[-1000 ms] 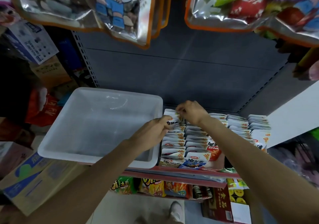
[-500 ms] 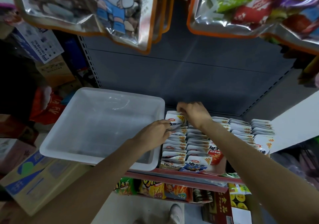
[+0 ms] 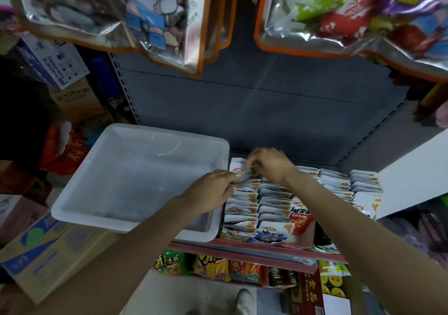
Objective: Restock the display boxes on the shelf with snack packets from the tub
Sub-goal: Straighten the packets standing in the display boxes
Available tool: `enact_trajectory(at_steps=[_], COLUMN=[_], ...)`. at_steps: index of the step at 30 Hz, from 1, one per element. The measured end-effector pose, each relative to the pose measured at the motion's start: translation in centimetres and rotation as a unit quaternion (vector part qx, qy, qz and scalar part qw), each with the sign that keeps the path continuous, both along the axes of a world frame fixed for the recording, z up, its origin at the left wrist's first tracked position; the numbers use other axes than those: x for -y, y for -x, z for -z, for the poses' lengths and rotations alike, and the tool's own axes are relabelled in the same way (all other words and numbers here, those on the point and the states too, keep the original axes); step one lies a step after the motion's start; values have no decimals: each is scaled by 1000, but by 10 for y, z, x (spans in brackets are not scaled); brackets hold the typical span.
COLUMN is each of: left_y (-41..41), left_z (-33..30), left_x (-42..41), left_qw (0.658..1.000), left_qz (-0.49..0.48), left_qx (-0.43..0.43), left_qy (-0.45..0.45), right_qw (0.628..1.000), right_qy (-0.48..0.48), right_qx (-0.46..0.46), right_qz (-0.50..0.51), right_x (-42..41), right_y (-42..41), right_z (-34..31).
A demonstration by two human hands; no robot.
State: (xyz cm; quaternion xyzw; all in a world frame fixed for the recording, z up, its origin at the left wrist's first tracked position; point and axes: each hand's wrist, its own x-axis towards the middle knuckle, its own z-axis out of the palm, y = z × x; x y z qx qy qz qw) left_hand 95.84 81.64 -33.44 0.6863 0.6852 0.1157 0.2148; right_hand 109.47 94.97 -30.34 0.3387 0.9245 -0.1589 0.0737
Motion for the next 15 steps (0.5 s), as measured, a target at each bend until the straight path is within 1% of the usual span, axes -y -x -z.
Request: enact_trajectory(at_steps=[3, 5, 10, 13, 15], left_y=[-2, -3, -8, -10, -8], left_z=[-2, -3, -3, -5, -6], left_x=[2, 2, -10, -17, -17], left_qw=[1000, 1000, 999, 996, 995], left_qz=[-9, -19, -30, -24, -22], left_qx=[6, 13, -30, -79, -90], left_qy=[-8, -1, 31, 40, 31], right_qw=[998, 996, 1000, 999, 999], right_qy=[-56, -73, -7, 9, 14], right_qx=[27, 47, 21, 37, 29], right_qz=[-8, -22, -9, -23, -24], right_x=[2, 3, 1, 1, 0], right_y=[2, 4, 5, 1, 0], right_z=[8, 12, 11, 8, 6])
